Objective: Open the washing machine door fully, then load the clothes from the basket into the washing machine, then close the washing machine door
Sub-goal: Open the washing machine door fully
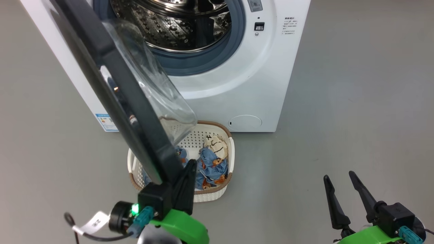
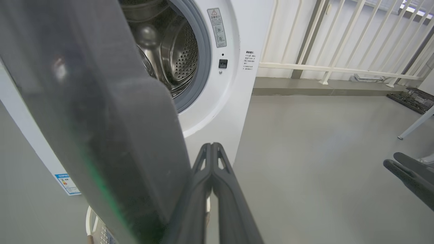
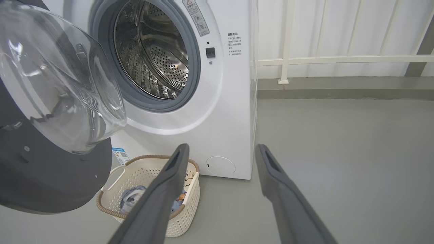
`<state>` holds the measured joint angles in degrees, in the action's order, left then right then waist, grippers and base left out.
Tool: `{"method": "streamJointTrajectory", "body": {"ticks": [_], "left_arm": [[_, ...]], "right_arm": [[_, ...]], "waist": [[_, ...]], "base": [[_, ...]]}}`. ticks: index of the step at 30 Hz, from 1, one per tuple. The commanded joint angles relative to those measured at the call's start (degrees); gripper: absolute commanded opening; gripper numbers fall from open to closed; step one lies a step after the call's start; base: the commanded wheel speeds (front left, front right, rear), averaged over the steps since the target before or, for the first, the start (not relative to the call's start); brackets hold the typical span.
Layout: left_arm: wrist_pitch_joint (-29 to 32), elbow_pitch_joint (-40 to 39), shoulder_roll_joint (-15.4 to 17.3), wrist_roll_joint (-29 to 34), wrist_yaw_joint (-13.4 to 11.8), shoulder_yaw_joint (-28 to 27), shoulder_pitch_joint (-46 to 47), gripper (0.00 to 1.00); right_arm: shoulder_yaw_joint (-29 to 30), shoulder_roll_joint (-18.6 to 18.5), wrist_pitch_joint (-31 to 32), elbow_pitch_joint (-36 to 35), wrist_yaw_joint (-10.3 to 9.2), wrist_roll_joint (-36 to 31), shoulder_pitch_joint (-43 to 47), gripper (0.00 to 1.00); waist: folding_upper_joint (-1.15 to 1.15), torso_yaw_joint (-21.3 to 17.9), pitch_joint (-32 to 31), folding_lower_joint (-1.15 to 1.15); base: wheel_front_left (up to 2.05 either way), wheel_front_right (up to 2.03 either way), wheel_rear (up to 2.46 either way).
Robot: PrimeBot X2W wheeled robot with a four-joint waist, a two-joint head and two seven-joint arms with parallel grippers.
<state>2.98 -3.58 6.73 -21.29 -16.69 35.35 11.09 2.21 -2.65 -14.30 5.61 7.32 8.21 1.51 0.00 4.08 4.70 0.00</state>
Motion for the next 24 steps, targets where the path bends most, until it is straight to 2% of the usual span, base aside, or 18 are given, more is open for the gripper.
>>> {"method": "streamJointTrajectory", "body": {"ticks": [1, 11, 24], "left_arm": [[-0.37, -1.12, 1.95, 0.02, -1.99, -3.67, 0.41, 0.0], [-2.06, -3.6, 3.13, -0.44, -5.02, -5.9, -3.92, 0.0], [-4.54, -3.09, 5.37, -1.9, -6.89, -10.23, -6.51, 0.0]], "right_arm": [[-1.33, -0.22, -0.7, -1.87, 0.17, -1.02, -0.39, 1.0], [-0.95, -0.22, -0.56, -3.23, 0.17, -1.86, 0.41, 1.0], [-0.43, -0.22, 1.3, -4.4, 0.17, -2.16, 2.31, 1.0]], "waist": [[0.0, 0.15, 0.1, 0.0], [0.0, 2.4, -0.1, 0.0], [0.0, 8.32, -1.78, 0.0]], "base": [[0.0, 0.0, 0.0], [0.0, 0.0, 0.0], [0.0, 0.0, 0.0]]}}
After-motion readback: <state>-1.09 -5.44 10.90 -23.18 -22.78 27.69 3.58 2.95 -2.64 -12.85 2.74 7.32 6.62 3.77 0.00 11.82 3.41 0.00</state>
